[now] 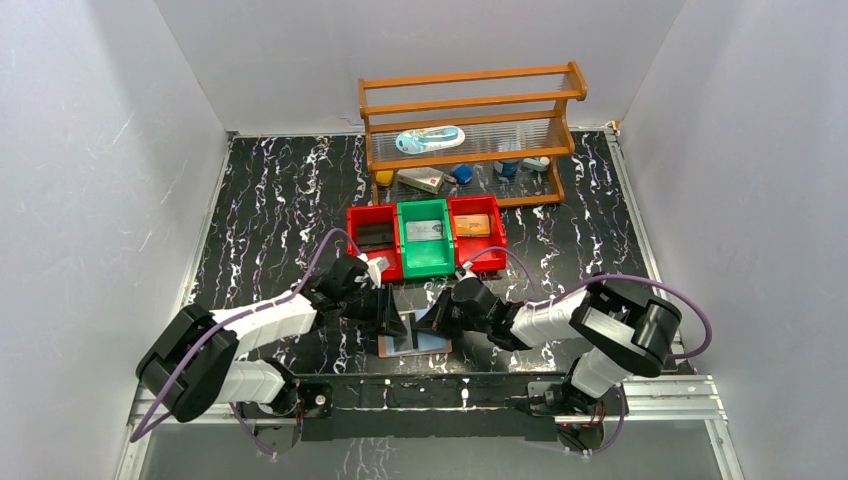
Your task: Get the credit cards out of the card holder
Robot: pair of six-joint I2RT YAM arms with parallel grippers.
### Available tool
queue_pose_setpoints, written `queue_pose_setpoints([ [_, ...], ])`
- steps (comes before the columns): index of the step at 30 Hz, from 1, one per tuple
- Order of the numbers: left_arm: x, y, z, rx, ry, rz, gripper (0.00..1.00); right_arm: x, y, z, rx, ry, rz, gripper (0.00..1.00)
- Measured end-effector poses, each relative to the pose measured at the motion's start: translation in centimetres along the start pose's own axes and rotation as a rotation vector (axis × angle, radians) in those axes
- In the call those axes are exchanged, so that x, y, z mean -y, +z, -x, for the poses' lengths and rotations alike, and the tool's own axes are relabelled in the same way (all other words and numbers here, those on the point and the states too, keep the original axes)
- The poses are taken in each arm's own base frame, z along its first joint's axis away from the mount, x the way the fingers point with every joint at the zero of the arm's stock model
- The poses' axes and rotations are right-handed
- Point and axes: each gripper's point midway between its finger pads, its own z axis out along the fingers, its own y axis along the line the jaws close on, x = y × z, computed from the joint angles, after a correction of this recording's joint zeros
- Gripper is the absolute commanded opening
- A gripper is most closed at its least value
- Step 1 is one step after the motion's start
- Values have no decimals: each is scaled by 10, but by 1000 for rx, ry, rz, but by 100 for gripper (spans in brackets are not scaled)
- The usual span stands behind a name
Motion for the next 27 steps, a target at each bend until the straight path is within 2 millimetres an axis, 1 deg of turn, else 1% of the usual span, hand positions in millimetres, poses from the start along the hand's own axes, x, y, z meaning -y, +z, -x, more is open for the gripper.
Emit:
queue_pose_setpoints([
  [6, -2, 1, -1, 6, -10, 2, 31, 0, 1, -1, -13, 1, 8, 23],
  [11, -3, 1, -3, 4, -16, 1, 30, -2, 6, -4, -35, 6, 34, 24],
  [13, -3, 1, -3, 4, -16, 1, 30, -4, 8, -5, -42, 9, 46, 21],
  [16, -3, 1, -3, 4, -16, 2, 30, -4, 9, -5, -44, 11, 52, 11],
  [18, -3, 1, -3, 5, -16, 3, 31, -3, 9, -5, -43, 10, 49, 7],
  [22, -3, -1, -2, 14, -11, 8, 33, -3, 6, -4, -35, 8, 43, 7],
  [27, -7, -4, 0, 35, -1, 35, 33, -6, -5, 2, -4, -4, 42, 7],
])
